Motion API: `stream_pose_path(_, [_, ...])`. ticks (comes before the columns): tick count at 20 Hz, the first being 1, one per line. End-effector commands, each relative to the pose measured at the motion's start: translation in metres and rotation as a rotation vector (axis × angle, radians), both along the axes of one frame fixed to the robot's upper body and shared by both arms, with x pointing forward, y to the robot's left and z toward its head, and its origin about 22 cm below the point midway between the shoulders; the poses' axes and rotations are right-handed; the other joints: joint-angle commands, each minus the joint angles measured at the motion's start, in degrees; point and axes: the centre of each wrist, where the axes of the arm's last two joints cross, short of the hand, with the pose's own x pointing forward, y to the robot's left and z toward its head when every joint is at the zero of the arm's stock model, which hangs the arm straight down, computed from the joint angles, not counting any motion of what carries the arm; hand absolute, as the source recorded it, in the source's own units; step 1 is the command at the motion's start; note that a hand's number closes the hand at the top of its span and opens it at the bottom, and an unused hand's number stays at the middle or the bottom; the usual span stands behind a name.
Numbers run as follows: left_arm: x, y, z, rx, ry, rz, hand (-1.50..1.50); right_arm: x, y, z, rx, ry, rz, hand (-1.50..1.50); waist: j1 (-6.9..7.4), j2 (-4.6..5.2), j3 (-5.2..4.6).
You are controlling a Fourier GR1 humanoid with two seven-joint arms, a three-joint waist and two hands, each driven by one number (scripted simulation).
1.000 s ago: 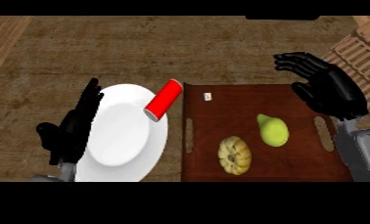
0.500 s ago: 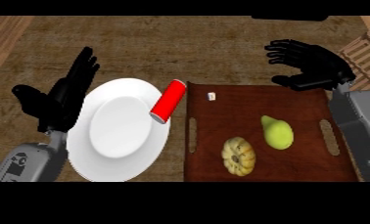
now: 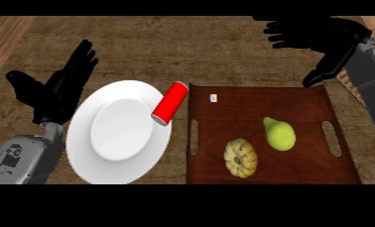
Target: Pick the pear from the tray and place it in the tiered shelf
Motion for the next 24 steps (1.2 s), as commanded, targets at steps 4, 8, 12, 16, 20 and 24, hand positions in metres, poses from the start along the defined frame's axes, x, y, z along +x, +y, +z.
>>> stream_pose_path(4, [0.002,-0.009,0.002,-0.004,-0.007,0.007,0.00,-0.005,0.065,0.076,-0.543,-0.191,0.404,-1.50,0.07,-0.48,0.05])
stream_pose_path(8, [0.002,0.011,0.008,0.003,0.004,0.013,0.00,-0.018,0.094,0.071,-0.705,-0.277,0.490,-1.50,-0.81,-0.35,0.10])
stream_pose_path(12, [-0.009,0.017,-0.014,0.001,-0.003,0.031,0.00,-0.019,0.138,0.041,-0.735,-0.287,0.497,-1.50,-1.39,-0.45,0.01])
stream_pose_path(16, [0.002,0.025,-0.001,0.015,0.004,0.068,0.00,-0.037,0.142,0.021,-0.784,-0.278,0.559,-1.50,-2.51,-0.68,0.01])
stream_pose_path(20, [-0.005,0.025,-0.020,0.006,0.027,0.042,0.00,-0.053,0.151,0.006,-0.918,-0.295,0.622,-1.50,-2.71,-0.72,-0.01])
stream_pose_path(24, [-0.003,0.013,-0.010,-0.024,0.019,0.046,0.00,-0.045,0.160,0.005,-1.002,-0.304,0.622,-1.50,-2.15,-0.60,0.01])
